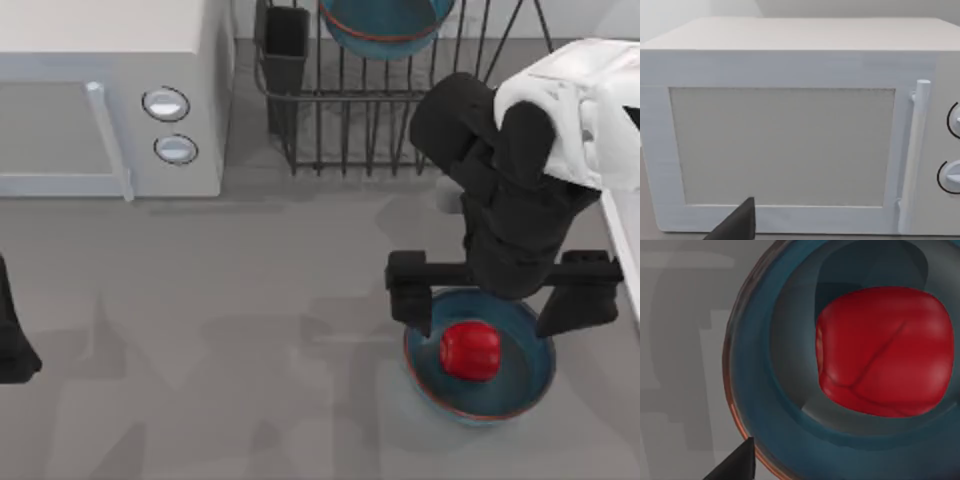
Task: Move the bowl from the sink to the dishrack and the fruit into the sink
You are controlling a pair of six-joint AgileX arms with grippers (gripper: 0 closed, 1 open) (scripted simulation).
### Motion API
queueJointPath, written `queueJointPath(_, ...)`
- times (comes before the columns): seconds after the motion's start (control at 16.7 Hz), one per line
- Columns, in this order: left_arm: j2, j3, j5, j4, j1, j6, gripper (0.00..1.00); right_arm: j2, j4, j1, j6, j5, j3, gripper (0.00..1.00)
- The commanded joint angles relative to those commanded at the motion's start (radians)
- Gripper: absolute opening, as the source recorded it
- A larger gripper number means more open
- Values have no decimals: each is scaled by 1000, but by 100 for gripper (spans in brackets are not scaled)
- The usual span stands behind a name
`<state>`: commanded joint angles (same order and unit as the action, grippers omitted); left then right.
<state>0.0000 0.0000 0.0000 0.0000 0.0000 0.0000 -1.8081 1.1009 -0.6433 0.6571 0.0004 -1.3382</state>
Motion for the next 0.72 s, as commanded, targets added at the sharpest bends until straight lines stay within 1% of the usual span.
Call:
queueJointPath(0.36, 0, 0, 0, 0, 0, 0, 100, -4, -19, 5, -1, 0, 14, 100)
queueJointPath(0.48, 0, 0, 0, 0, 0, 0, 100, -27, -75, 4, -1, 1, 49, 100)
queueJointPath(0.72, 0, 0, 0, 0, 0, 0, 100, -102, -262, 0, 1, -1, 149, 100)
